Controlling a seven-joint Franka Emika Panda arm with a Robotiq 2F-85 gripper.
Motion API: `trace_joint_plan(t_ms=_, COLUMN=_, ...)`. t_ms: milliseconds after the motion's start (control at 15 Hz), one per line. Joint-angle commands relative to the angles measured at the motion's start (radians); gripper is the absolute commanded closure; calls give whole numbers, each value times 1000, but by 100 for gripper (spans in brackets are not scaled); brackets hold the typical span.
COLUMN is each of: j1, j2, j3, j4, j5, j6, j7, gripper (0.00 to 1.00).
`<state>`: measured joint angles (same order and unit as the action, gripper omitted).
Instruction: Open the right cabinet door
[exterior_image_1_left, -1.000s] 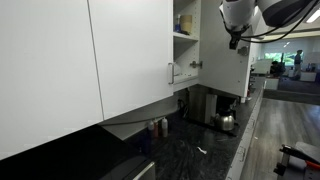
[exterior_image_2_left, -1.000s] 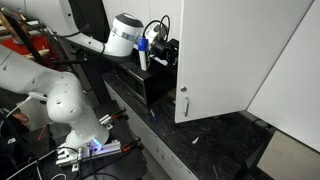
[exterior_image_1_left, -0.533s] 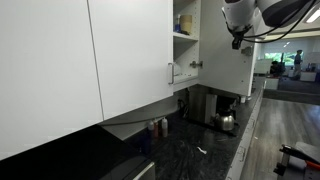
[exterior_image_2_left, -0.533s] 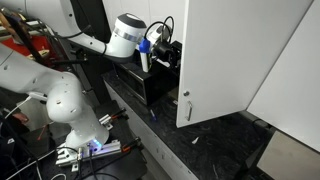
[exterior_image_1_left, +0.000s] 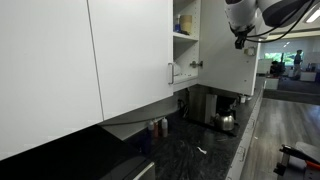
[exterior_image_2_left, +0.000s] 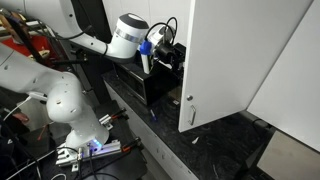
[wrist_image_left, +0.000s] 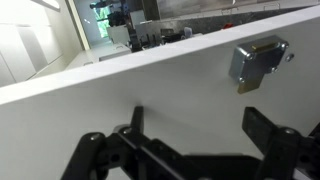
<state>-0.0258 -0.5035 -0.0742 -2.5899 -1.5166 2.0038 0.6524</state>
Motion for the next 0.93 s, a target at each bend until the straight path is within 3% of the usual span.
trace_joint_plan(t_ms=0, j1=-4, j2=51, j3=-18, j4=39, j5=-22, j6=-14, j7=1, gripper=0)
trace_joint_plan(t_ms=467, j1=50, j2=33, j3=-25, j4=45, j5=98, j6=78, j7=-30, gripper=0)
trace_joint_plan(t_ms=867, j1=80, j2=-29, j3=-53, j4=40, j5=404, j6=297, j7=-159, gripper=0)
